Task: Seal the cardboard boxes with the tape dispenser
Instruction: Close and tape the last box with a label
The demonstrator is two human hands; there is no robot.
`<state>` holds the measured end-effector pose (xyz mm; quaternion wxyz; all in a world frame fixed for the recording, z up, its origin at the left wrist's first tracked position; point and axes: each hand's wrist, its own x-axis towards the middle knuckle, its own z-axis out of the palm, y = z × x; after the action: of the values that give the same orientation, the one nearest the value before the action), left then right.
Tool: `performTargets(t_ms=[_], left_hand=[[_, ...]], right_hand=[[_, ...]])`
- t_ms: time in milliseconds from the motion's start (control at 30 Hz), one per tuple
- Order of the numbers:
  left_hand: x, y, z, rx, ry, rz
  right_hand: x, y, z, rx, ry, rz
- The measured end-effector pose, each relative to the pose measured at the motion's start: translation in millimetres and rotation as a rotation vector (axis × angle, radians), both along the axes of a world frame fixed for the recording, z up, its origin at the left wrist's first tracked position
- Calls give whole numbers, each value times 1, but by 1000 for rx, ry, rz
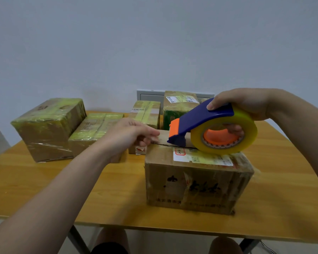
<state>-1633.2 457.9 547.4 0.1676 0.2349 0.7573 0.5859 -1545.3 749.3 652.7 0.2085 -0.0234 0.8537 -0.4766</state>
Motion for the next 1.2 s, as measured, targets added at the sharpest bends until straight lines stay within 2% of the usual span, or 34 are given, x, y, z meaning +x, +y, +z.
performTargets(t_ms=[67,200,367,633,700,800,900,967,1000,1100,1133,1200], left_hand=[[0,2,-2,-49,34,32],[-1,5,1,72,-161,69],[7,12,-4,-168,215,229],[8,11,-8,-171,210,281],[5,11,-9,-166,166,281],[-2,9,-14,-110,4,255],[-2,8,-24,15,-191,164],[1,7,-31,96,-217,148],[2,7,-33,90,-141,165],[5,11,-33,-89,302,230],[7,14,-31,-118,383,207],[10,19,-27,-87,389,155]], right_hand=[[-3,-3,1,27,0,-11],[-4,-2,1,39,0,-27],[-3,-1,-1,30,-10,-40],[-4,-5,-1,64,-13,-27],[-5,-8,1,89,-19,-21],[-8,-13,3,116,-31,-8],[-9,-14,4,123,-41,-2],[-10,-15,3,123,-41,-6],[-10,-14,3,121,-41,-10],[-11,-12,2,113,-45,-8],[-11,-12,2,114,-47,-4],[-11,-13,3,116,-50,-7]])
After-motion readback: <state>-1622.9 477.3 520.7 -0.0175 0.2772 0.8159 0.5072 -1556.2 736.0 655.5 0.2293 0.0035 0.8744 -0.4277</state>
